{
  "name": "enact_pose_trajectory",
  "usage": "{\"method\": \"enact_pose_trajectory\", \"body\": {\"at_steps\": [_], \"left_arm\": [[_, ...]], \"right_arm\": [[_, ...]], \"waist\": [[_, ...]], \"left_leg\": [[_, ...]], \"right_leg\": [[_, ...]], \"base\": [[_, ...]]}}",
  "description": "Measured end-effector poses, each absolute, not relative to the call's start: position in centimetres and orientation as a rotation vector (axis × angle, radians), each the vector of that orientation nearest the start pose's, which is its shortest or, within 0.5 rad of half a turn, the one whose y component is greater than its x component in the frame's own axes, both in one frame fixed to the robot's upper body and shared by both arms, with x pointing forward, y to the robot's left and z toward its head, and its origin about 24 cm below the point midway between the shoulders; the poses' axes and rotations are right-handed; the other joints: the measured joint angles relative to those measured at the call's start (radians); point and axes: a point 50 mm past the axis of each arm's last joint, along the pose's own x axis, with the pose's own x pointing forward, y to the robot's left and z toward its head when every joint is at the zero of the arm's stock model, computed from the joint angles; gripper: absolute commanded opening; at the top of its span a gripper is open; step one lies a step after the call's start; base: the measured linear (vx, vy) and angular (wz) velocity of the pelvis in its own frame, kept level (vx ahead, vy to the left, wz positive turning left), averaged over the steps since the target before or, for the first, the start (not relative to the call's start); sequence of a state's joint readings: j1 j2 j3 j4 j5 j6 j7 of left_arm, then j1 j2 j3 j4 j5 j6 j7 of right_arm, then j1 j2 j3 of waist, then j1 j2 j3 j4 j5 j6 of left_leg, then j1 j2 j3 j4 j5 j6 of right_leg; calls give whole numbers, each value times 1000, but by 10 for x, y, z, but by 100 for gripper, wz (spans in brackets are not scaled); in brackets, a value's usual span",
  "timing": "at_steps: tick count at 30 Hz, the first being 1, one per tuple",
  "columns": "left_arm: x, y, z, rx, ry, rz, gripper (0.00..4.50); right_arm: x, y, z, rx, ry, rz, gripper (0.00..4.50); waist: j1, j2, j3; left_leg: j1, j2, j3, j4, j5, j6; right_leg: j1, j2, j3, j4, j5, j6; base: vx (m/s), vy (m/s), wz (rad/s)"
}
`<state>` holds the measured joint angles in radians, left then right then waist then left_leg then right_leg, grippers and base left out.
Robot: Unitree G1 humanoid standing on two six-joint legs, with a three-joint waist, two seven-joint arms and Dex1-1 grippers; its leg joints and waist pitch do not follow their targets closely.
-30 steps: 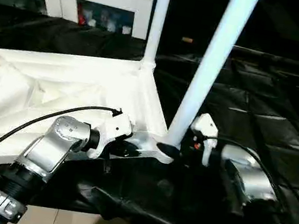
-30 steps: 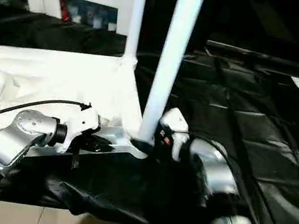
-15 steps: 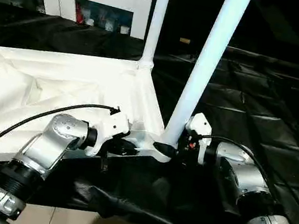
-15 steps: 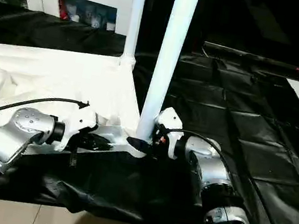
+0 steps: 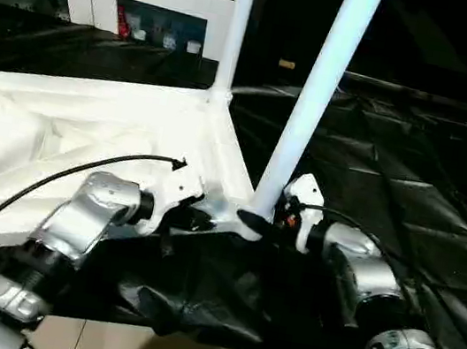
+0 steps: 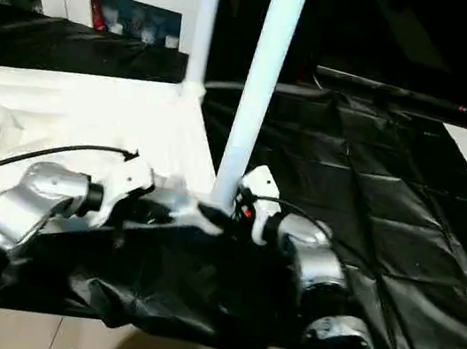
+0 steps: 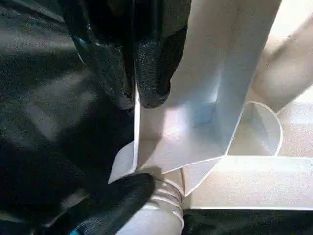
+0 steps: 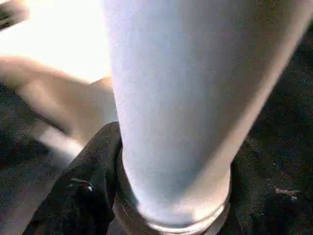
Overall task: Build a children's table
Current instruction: Rotate leg to tighten
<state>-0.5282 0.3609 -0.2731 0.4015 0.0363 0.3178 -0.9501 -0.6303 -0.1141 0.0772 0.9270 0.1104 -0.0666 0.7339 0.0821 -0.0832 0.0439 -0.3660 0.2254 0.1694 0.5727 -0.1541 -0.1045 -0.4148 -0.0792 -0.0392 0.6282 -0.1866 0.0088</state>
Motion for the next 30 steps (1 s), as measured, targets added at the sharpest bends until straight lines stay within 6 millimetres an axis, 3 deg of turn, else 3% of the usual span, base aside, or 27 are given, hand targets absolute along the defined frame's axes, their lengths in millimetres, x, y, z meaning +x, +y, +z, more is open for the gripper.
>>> {"method": "enact_pose_trajectory", "body": {"at_steps": [5,7,9,12,14,18,30], "left_arm": [[327,111,53,392,447,-951,0],[328,104,53,388,435,-939,0],[328,101,52,388,434,-946,0],[328,100,53,397,428,-955,0],[327,102,53,398,428,-961,0],[324,112,54,411,416,-1006,0],[305,138,59,419,443,-1254,0]], "right_arm": [[348,-91,22,46,288,584,272],[350,-90,23,52,278,528,272],[350,-91,23,47,267,522,340],[349,-90,24,47,253,546,340],[349,-91,25,54,250,560,380],[346,-96,26,-14,250,700,398],[322,-130,34,-178,276,1195,398]], "waist": [[-4,0,0],[2,0,0],[4,2,-1],[6,3,-1],[6,3,-1],[6,4,-1],[16,4,-1]], "left_leg": [[-1,-2,0,0,0,0],[-2,-2,0,0,0,0],[-2,-2,1,0,0,0],[-3,-2,1,-1,0,0],[-2,-2,1,-2,0,0],[-2,-1,1,-5,0,0],[-5,-1,2,-6,0,0]], "right_leg": [[0,-2,0,-2,0,0],[0,-3,0,-2,0,0],[0,-3,0,-2,0,0],[0,-3,-1,-2,1,-1],[0,-3,-1,-2,2,-3],[-1,-3,-2,-2,2,-2],[-1,-3,-4,-5,2,-2]], "base": [[0,0,0],[0,0,0],[0,0,0],[0,0,0],[0,0,0],[0,0,0],[0,0,0]]}}
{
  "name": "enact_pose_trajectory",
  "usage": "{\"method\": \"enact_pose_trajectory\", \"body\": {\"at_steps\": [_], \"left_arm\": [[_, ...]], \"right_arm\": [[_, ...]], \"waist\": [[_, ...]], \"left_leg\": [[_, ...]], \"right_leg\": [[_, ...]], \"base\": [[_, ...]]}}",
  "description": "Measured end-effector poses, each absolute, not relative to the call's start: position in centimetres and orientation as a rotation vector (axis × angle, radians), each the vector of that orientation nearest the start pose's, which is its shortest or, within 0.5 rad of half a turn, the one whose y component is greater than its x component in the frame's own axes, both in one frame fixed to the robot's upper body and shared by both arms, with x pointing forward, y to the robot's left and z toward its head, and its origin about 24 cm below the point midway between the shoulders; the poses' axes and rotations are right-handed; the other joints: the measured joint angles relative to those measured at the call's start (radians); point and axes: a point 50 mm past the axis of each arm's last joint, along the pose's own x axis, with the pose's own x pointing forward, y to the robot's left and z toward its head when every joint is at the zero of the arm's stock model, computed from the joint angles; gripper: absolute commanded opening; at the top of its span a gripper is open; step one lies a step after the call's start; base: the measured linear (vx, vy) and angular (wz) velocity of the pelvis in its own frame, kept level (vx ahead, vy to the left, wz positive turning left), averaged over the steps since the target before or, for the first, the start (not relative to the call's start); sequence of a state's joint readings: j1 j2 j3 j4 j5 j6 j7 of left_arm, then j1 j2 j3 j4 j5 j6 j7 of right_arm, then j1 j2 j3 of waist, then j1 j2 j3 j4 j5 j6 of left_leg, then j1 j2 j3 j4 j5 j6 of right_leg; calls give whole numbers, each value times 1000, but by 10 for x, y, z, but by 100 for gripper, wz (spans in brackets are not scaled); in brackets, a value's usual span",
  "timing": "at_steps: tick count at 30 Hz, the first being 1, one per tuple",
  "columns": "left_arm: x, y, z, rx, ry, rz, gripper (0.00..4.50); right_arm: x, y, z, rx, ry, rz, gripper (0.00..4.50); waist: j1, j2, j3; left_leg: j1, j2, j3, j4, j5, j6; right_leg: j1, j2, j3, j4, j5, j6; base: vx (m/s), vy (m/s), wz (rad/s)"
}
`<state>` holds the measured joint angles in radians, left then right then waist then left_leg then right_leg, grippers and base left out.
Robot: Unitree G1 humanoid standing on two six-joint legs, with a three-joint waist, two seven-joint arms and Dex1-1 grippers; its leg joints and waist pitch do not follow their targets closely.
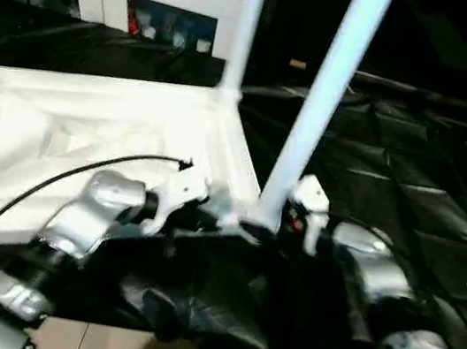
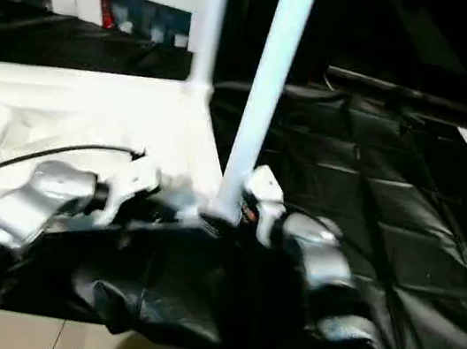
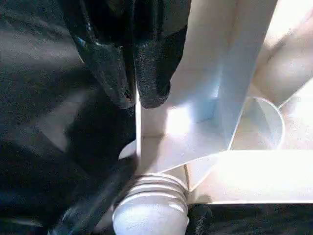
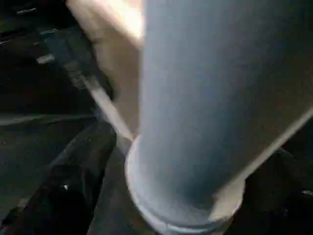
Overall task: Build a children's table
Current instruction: Rotate leg to tighten
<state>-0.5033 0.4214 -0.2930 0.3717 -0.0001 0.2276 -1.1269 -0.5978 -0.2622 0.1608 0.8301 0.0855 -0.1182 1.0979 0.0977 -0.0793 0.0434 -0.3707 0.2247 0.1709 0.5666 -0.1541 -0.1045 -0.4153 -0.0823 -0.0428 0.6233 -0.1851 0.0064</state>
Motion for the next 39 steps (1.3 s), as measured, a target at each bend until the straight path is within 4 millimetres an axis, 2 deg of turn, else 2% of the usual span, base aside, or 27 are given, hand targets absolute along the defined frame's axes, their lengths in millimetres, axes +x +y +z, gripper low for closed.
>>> {"method": "enact_pose_trajectory", "body": {"at_steps": [5,7,11,21,25,30,35,37,39], "left_arm": [[300,144,60,431,461,-1346,0],[298,145,61,423,469,-1372,0],[295,148,62,408,482,-1402,0],[295,148,61,410,479,-1395,0],[301,145,60,419,462,-1327,0],[320,133,57,420,429,-1105,0],[328,118,56,413,415,-993,0],[329,112,56,405,409,-973,0],[329,109,57,403,406,-974,0]], "right_arm": [[313,-134,35,-177,299,1326,398],[312,-134,36,-158,305,1343,362],[311,-133,36,-132,322,1375,331],[309,-132,35,-112,334,1377,276],[313,-130,31,-64,326,1251,271],[338,-109,25,29,305,844,269],[348,-92,26,87,298,614,269],[349,-90,25,88,283,569,325],[349,-89,25,78,271,556,341]], "waist": [[3,0,0],[3,0,0],[3,0,0],[3,-1,0],[0,-1,0],[-20,-4,2],[-20,-3,2],[-17,-3,2],[-11,-2,1]], "left_leg": [[0,0,0,1,0,0],[0,0,0,1,0,0],[-1,0,1,0,0,0],[0,0,1,0,0,0],[2,0,1,0,0,0],[3,0,0,1,0,0],[3,0,0,1,0,0],[2,0,0,1,0,0],[2,-1,1,1,0,0]], "right_leg": [[0,0,1,0,0,-1],[0,0,1,0,0,-1],[-1,0,1,0,0,-1],[0,0,1,-1,0,0],[0,0,2,0,0,0],[-2,0,0,1,0,1],[-2,0,1,0,0,1],[-2,0,2,0,0,0],[-2,0,2,0,2,-3]], "base": [[0,0,0],[0,0,0],[0,0,0],[0,0,0],[0,0,0],[0,0,0],[0,0,0],[0,0,0],[0,0,0]]}}
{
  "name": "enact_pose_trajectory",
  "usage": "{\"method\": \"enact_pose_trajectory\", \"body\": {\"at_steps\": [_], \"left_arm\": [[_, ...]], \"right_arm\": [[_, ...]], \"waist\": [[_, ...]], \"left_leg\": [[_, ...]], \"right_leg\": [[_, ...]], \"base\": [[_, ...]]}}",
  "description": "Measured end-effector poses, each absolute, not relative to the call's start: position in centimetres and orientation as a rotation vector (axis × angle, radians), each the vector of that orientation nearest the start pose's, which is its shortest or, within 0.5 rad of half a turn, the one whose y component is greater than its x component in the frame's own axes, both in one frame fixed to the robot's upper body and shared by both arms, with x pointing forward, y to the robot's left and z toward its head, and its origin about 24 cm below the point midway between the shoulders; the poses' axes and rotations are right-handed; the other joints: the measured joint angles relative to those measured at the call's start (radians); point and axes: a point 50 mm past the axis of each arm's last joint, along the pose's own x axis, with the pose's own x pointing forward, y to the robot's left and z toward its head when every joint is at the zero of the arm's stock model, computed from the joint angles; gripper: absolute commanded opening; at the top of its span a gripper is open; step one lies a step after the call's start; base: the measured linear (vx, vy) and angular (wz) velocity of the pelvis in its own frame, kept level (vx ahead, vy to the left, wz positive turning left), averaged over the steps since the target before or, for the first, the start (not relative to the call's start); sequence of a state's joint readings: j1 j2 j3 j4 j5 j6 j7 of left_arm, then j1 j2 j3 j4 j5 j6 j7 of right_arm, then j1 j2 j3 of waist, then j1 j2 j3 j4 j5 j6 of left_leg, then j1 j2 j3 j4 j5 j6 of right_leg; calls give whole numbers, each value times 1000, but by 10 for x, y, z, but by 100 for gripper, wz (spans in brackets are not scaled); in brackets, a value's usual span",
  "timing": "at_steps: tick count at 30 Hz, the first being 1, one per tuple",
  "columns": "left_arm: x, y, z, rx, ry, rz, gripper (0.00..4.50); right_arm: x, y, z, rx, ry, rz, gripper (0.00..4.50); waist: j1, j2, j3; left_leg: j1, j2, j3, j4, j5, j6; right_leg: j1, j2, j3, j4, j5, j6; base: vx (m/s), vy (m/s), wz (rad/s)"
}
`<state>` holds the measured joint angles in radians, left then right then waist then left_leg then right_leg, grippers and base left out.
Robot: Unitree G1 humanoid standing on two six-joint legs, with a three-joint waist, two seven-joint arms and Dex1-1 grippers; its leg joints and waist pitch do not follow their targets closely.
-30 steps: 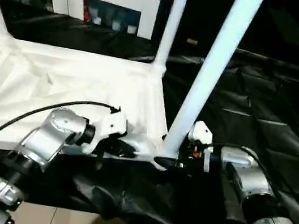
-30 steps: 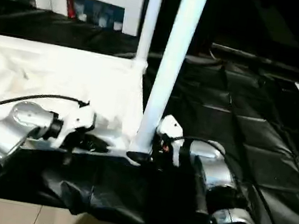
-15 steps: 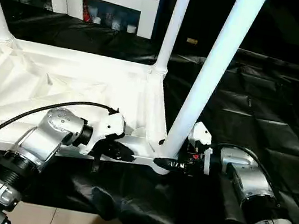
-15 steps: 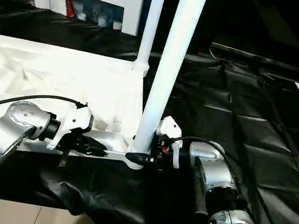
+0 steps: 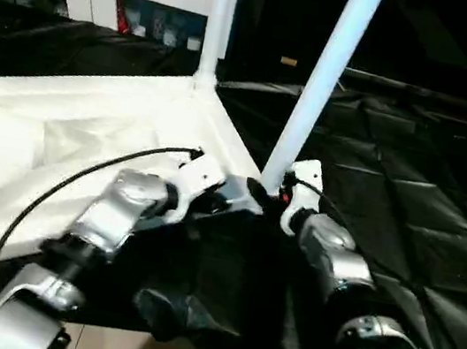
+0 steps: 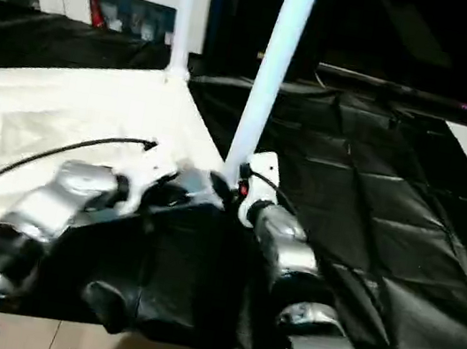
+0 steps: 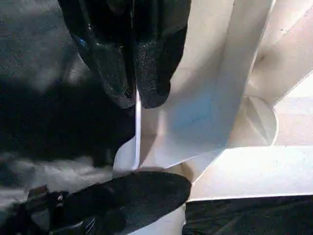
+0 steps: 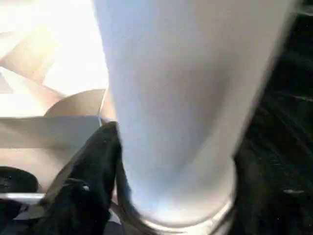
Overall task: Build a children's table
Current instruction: Rotate leg to tighten
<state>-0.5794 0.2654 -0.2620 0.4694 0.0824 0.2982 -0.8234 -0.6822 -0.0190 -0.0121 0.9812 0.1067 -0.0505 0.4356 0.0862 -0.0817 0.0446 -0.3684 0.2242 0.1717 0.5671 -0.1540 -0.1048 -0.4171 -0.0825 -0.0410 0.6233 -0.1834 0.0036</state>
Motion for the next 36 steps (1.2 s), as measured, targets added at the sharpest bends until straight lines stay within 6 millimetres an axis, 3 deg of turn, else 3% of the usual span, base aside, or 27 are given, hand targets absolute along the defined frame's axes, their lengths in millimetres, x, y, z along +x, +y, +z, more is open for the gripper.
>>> {"method": "enact_pose_trajectory", "body": {"at_steps": [7,9,21,36], "left_arm": [[327,109,57,405,407,-994,0],[326,112,57,406,408,-1010,0],[312,137,61,432,423,-1239,0],[303,146,62,420,450,-1373,0]], "right_arm": [[349,-85,26,22,255,591,403],[349,-88,27,7,254,648,403],[327,-125,35,-131,265,1148,403],[316,-133,43,-101,276,1331,289]], "waist": [[1,3,0],[1,3,0],[8,3,1],[21,3,1]], "left_leg": [[-1,0,0,-1,0,0],[-1,0,0,-1,0,0],[-2,1,0,-1,0,0],[-2,1,0,-1,0,0]], "right_leg": [[-1,0,0,-1,-1,2],[-1,0,0,-1,-1,2],[0,0,-1,-1,-1,1],[0,0,-1,-1,-1,1]], "base": [[0,0,0],[0,0,0],[0,0,0],[0,0,0]]}}
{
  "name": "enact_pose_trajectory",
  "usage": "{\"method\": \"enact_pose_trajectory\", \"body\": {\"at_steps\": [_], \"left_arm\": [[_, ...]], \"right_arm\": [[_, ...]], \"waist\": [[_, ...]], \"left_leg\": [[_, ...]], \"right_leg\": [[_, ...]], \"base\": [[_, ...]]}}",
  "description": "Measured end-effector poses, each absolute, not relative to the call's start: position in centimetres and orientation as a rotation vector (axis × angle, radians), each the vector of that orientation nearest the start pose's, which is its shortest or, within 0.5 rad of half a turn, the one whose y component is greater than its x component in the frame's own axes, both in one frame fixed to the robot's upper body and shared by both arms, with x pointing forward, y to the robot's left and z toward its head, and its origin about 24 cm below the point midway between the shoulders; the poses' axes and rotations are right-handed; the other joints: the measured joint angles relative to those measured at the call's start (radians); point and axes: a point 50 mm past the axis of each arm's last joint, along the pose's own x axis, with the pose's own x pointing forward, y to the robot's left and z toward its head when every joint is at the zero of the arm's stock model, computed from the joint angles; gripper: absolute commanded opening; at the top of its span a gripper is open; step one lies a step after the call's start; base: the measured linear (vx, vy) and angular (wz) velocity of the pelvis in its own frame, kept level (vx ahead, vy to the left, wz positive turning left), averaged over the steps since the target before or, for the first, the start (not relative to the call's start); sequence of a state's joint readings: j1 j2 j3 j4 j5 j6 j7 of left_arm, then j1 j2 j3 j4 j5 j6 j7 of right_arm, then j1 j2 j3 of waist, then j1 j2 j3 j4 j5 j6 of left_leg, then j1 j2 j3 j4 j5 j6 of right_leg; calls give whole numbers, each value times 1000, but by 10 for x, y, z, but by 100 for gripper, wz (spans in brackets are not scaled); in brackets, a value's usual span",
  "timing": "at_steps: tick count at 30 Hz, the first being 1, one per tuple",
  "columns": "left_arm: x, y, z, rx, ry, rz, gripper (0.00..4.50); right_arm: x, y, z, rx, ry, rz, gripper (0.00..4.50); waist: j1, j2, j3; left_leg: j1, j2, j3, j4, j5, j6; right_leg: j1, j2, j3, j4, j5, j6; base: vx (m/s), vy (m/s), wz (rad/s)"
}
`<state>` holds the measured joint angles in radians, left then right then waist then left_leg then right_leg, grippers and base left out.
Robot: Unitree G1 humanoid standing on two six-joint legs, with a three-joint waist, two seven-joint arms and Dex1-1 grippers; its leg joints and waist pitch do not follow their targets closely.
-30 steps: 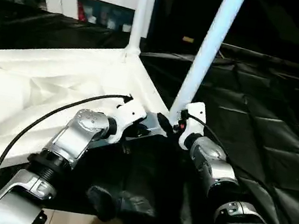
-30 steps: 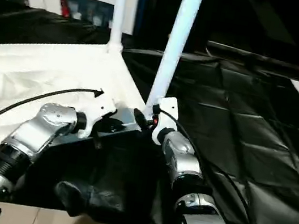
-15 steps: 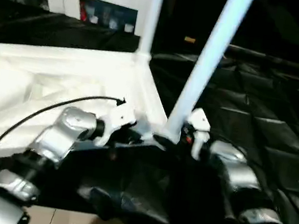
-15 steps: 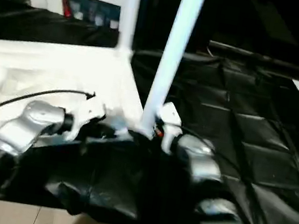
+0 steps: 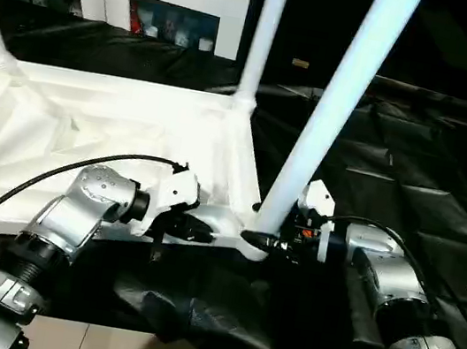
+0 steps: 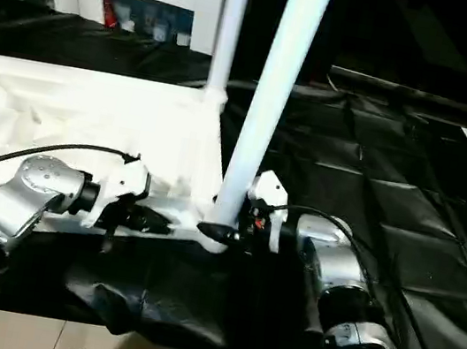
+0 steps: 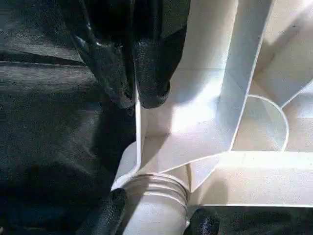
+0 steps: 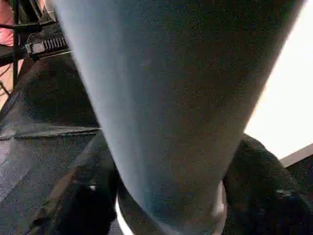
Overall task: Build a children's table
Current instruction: Rotate leg to tighten
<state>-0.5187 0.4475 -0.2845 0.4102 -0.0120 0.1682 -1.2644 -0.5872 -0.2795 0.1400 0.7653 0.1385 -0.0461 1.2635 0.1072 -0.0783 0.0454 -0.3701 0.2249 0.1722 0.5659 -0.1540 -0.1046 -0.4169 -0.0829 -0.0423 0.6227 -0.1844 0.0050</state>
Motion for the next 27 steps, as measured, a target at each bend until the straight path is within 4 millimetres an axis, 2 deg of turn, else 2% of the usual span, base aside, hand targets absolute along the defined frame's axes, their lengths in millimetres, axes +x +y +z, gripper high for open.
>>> {"method": "enact_pose_trajectory", "body": {"at_steps": [7,9,12,14,18,22,23,24,25,27], "left_arm": [[303,144,61,422,447,-1365,0],[305,141,59,425,437,-1334,0],[312,134,56,414,419,-1230,0],[318,129,54,412,413,-1158,0],[324,118,52,408,409,-1063,0],[327,110,52,405,406,-1002,0],[327,108,52,406,404,-990,0],[328,106,52,405,403,-980,0],[328,105,52,401,405,-973,0],[328,104,52,397,404,-972,0]], "right_arm": [[315,-130,46,-74,260,1329,228],[315,-130,42,-43,258,1270,216],[323,-126,37,9,239,1085,209],[332,-118,35,40,234,948,205],[342,-109,33,79,237,762,204],[348,-102,34,77,238,647,204],[349,-101,34,76,239,627,239],[350,-99,35,75,239,612,239],[351,-99,35,74,239,599,274],[351,-97,35,84,230,593,277]], "waist": [[3,0,0],[5,0,0],[1,0,-1],[-10,0,-1],[-23,0,-2],[-25,0,-3],[-25,0,-3],[-26,0,-3],[-25,0,-3],[-24,2,-4]], "left_leg": [[1,0,0,0,0,0],[2,0,0,0,0,0],[5,0,0,0,0,0],[5,0,0,1,0,0],[5,-1,-1,1,0,0],[4,-1,-1,1,0,0],[4,-1,-1,1,0,0],[4,-1,-1,1,0,0],[4,-1,-1,1,0,0],[4,-1,-1,1,0,0]], "right_leg": [[1,0,0,0,0,0],[2,-1,0,0,0,0],[4,-3,1,1,-1,2],[4,-3,1,0,-2,4],[3,-3,1,0,-2,4],[3,-3,1,-1,-2,4],[4,-3,1,-2,-2,4],[4,-3,1,-2,-2,4],[4,-3,1,-2,-2,4],[4,-3,1,-3,-2,4]], "base": [[0,0,0],[0,0,0],[0,0,0],[0,0,0],[0,0,0],[0,0,0],[0,0,0],[0,0,0],[0,0,0],[0,0,0]]}}
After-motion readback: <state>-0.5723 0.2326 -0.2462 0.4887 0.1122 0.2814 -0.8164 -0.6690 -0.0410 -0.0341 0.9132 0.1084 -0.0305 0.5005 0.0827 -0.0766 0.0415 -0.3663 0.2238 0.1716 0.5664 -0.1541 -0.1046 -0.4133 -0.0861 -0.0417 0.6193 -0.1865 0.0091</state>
